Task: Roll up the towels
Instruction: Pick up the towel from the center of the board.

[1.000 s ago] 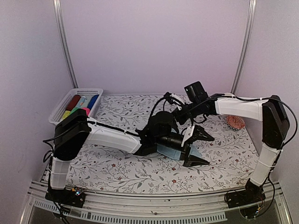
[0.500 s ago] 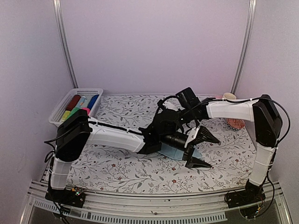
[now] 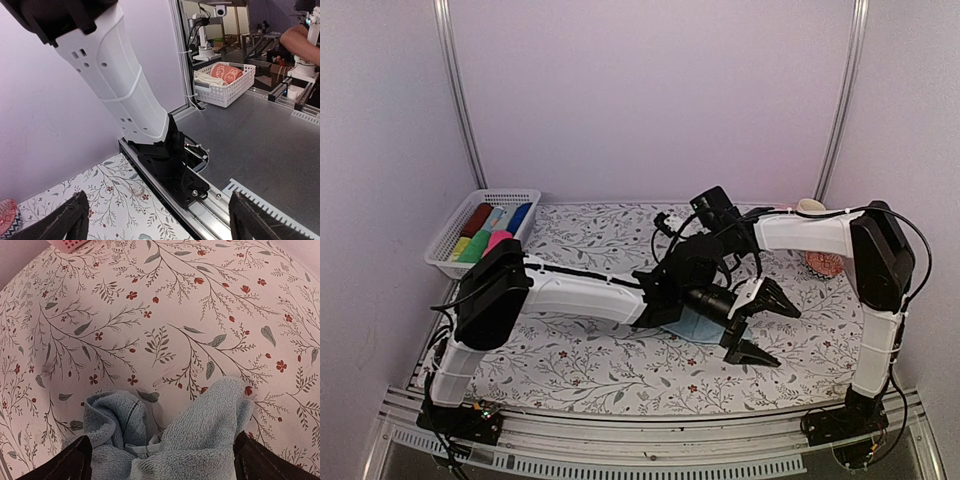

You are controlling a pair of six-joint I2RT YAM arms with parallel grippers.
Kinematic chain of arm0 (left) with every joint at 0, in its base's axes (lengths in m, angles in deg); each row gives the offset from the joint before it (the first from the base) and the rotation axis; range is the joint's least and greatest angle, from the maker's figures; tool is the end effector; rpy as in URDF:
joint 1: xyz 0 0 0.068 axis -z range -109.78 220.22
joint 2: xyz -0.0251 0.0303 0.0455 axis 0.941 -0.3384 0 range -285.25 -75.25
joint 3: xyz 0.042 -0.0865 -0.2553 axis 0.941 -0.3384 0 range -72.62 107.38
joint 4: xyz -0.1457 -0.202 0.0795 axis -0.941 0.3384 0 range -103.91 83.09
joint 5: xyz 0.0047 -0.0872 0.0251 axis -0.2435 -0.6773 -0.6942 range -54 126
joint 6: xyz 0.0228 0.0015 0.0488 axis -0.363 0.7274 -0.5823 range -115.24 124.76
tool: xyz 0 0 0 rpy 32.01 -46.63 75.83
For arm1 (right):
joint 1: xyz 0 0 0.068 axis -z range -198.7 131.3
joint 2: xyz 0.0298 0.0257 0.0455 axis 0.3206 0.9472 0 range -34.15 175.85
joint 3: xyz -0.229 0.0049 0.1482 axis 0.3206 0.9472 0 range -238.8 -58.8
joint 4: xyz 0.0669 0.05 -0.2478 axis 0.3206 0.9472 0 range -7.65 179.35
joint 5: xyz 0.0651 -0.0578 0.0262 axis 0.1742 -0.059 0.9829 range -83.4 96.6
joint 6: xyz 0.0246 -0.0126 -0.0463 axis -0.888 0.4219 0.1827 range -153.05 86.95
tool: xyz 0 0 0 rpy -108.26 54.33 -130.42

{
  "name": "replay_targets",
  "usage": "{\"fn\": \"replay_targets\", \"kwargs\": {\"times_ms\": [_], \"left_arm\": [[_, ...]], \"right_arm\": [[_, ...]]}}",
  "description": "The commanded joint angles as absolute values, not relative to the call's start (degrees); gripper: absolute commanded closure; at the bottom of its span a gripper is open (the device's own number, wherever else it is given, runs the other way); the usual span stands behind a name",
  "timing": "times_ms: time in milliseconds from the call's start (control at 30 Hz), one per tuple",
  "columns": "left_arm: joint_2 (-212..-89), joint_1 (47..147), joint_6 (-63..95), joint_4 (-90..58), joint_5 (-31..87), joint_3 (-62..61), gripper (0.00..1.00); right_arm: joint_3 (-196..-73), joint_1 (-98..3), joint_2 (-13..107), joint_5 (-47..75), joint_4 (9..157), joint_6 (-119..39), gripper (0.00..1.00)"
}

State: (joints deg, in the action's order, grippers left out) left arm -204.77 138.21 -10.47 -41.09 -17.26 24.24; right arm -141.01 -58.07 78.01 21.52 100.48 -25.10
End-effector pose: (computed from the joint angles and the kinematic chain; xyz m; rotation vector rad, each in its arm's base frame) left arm 0.1688 -0.4941 0.2264 1.6885 0.7480 -1.4334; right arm 0.3299 0.2827 0.2070 -1.0945 2.1924 0.5623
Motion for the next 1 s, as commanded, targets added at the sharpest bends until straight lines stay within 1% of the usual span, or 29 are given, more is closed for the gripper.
{"fn": "replay_targets", "kwargs": {"times_ms": [0, 267, 367, 467, 667, 967], "left_arm": [[-206.29, 138.84, -10.73, -38.39, -18.18, 26.14, 0.03], [-205.68, 138.78, -10.42, -38.67, -17.97, 26.21, 0.03], [-205.89, 138.76, -7.98, -42.29, -19.00, 26.41, 0.03], [-205.97, 138.61, -7.16, -42.43, -19.37, 27.16, 0.03], [-204.82, 138.38, -6.98, -43.70, -18.66, 24.41, 0.03], [-206.24, 138.68, -5.56, -43.07, -19.70, 26.61, 0.03]], "right_arm": [[-142.58, -58.35, 79.01, 19.78, 101.08, -25.30, 0.01], [-142.63, -58.35, 80.13, 19.24, 101.16, -25.44, 0.01], [-142.73, -58.83, 81.12, 19.81, 100.98, -25.64, 0.01], [-143.00, -59.09, 81.26, 18.30, 101.25, -25.94, 0.01], [-141.99, -58.88, 79.32, 21.65, 100.57, -25.81, 0.01], [-141.81, -59.48, 79.44, 15.67, 99.83, -25.03, 0.01]]}}
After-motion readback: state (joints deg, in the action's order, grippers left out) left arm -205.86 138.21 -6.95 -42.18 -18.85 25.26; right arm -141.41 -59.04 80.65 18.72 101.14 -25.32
